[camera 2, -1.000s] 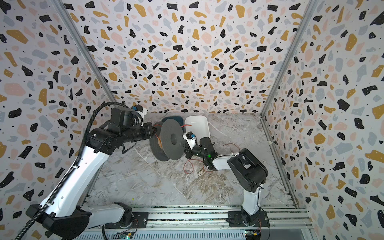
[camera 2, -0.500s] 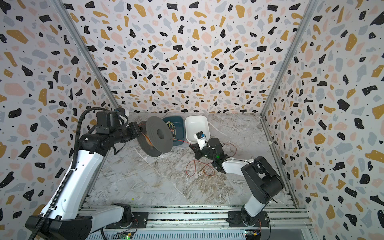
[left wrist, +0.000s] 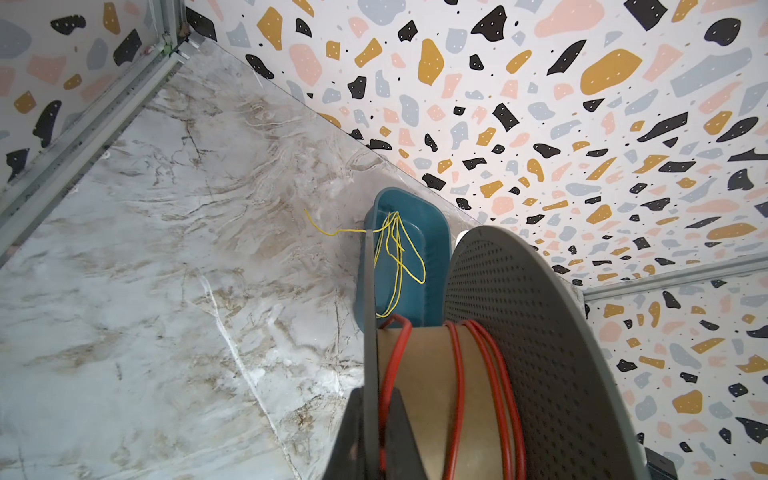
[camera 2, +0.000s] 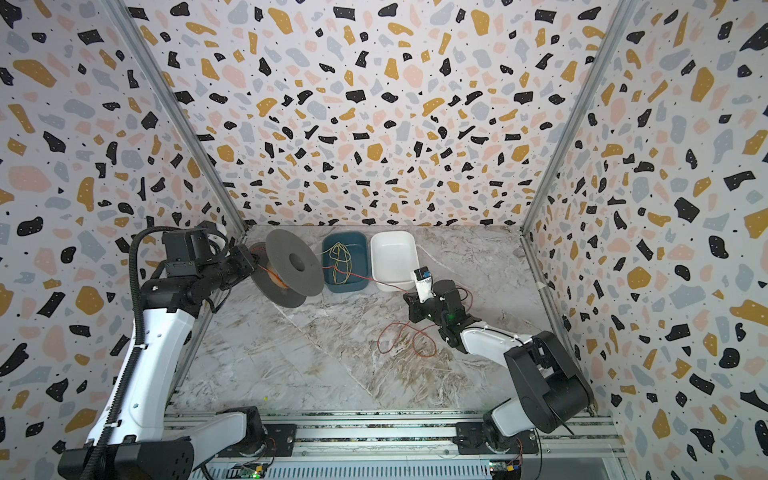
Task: Wrap the cables
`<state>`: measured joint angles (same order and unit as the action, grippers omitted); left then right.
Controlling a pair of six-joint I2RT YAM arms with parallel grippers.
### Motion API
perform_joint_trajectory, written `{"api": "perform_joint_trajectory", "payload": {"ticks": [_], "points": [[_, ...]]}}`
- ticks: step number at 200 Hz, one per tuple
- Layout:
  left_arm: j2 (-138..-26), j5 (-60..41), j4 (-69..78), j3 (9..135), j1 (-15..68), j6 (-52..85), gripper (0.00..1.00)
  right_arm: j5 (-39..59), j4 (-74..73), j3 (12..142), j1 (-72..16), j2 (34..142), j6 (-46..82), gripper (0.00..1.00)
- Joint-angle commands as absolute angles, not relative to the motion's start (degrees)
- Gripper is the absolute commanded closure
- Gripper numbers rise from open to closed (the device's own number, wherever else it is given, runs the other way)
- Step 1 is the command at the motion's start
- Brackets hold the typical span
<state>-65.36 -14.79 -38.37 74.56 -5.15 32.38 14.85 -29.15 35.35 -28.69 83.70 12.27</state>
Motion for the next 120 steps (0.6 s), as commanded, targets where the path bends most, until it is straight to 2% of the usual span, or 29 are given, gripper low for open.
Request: {"api": "perform_joint_trajectory", "payload": {"ticks": [1, 120], "points": [[-63.67, -16.66, -28.95, 74.63, -5.80, 35.05, 1.00, 11.29, -25.09, 35.84, -30.31, 82.18, 9.38, 1.00], [-64.13, -27.01, -19.05, 71.08, -5.80, 45.09, 1.00, 1.67, -22.29, 36.09, -42.94, 84.21, -0.42, 1.00]]}}
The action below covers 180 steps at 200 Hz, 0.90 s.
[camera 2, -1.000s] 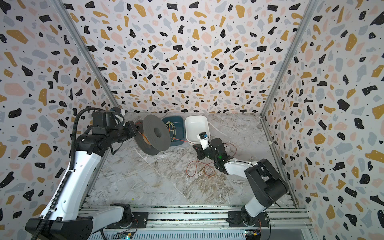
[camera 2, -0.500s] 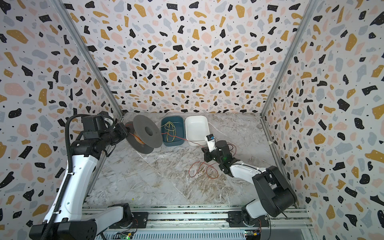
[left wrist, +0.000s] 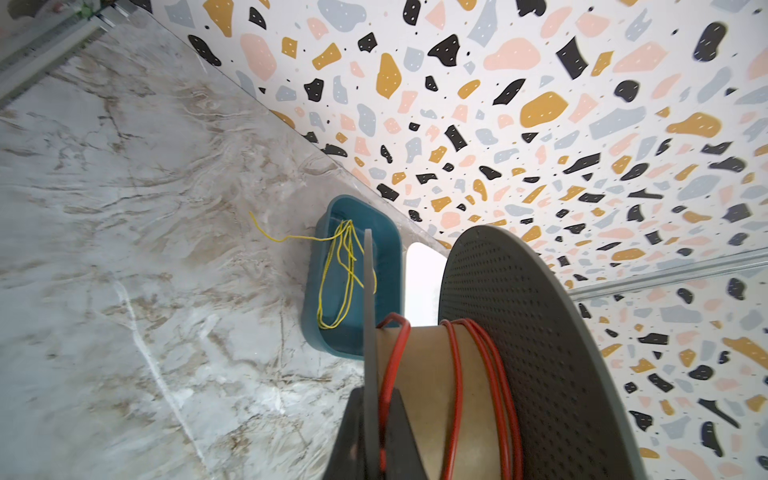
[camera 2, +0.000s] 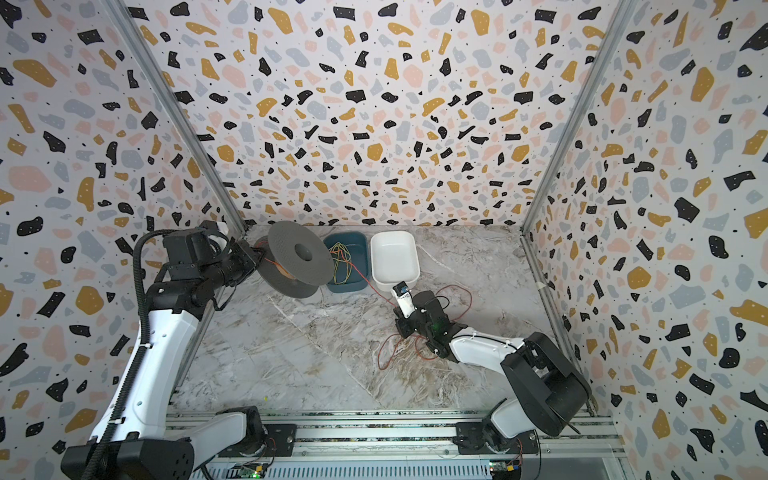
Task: Wrap the cables
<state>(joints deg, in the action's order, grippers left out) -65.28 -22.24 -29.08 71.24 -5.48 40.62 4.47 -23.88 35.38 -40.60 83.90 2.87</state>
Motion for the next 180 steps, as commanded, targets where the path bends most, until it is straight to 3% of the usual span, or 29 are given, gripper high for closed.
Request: {"api": "perform_joint_trajectory", "payload": {"ticks": [1, 121, 180], "points": [[-64.15, -26.95, -19.06, 71.14, -5.84, 45.09, 1.00, 1.63, -22.35, 36.02, -43.05, 84.20, -0.48, 1.00], [-62.74, -28.85, -16.44, 71.48, -9.32, 48.06, 1.00, -3.46, -21.63, 35.49, -46.69, 86.35, -4.23, 1.00], [-61.18, -15.64, -16.25, 69.02, -9.32, 44.98, 1.00, -17.40, -22.56, 36.58, -58.67, 82.89, -15.07, 1.00]]}}
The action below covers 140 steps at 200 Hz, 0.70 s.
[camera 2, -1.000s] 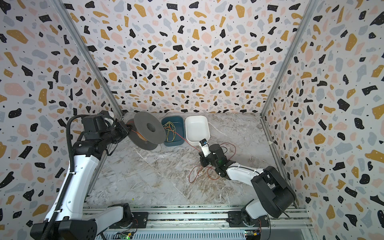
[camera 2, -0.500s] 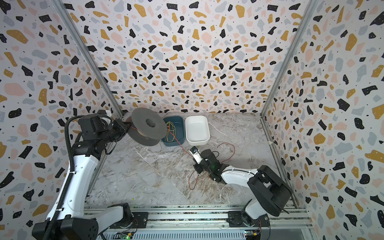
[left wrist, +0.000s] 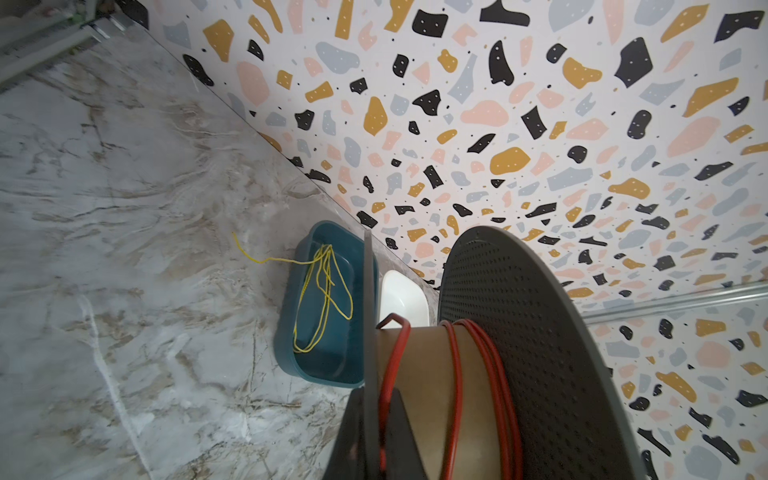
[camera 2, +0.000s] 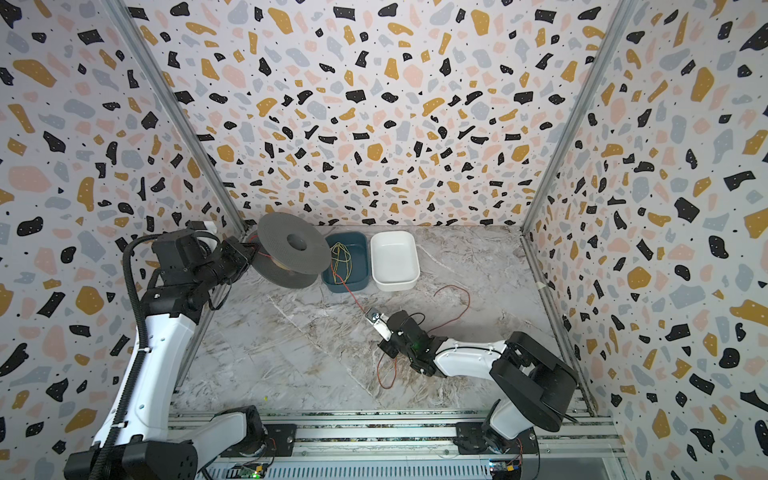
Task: Wrap the cables
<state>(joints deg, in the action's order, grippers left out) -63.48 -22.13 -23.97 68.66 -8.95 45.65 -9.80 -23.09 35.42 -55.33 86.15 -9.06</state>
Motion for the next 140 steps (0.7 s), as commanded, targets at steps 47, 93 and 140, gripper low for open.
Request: {"api": "perform_joint_trajectory", "payload": {"ticks": [47, 93, 140], "points": [[-60.40, -5.83, -15.13, 65.98, -9.23, 42.62, 1.00, -23.49, -24.23, 37.13, -63.94, 77.20, -23.21, 1.00], [-60.55, 1.11, -15.90, 63.58, -7.11, 39.12, 1.00, -24.92, -23.75, 42.46, -65.96, 73.75, -28.44, 1.00], [-62.72, 11.78, -18.22, 63.44, 1.00, 35.00, 1.00, -24.92, -24.45, 49.37, -68.23, 72.58, -33.01, 1.00]]}}
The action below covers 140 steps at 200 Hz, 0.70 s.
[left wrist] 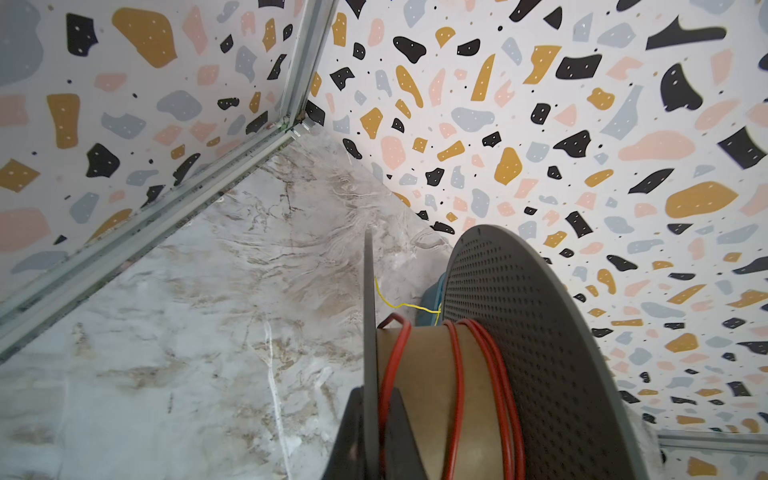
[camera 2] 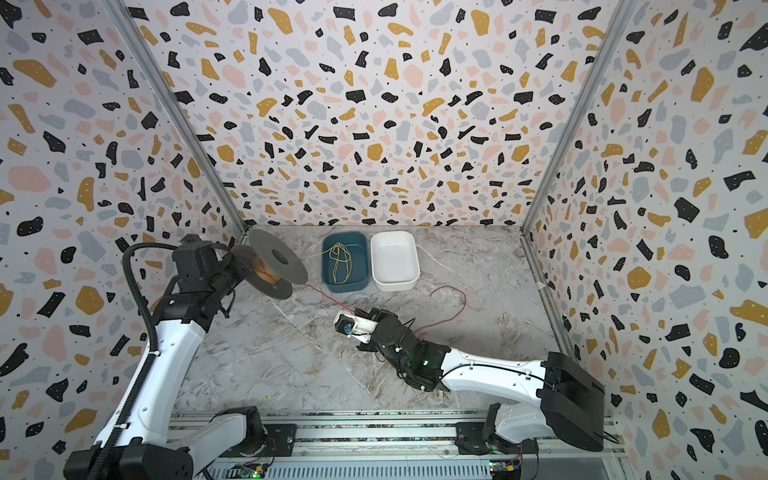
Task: Wrap the cables
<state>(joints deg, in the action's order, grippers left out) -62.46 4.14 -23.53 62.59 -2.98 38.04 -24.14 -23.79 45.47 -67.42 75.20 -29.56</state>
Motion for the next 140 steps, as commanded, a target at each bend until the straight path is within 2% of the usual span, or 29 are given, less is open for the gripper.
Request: {"api": "perform_joint_trajectory", "payload": {"ticks": [1, 86, 140], "points": [[-62.78, 11.96, -18.25, 63.45, 1.16, 34.95, 1.00, -24.76, -24.44, 49.47, -68.22, 72.54, -33.12, 1.00], [-66.26, 23.92, -21.96, 64.32, 16.76, 30.96, 1.00, -22.38, -27.18, 58.14, -68.16, 73.68, -38.05, 1.00], [-67.49, 23.96, -22.50, 63.36, 23.57, 28.92, 1.00, -16.68, -25.01, 64.64, -65.69, 75.07, -34.27, 1.00]]}}
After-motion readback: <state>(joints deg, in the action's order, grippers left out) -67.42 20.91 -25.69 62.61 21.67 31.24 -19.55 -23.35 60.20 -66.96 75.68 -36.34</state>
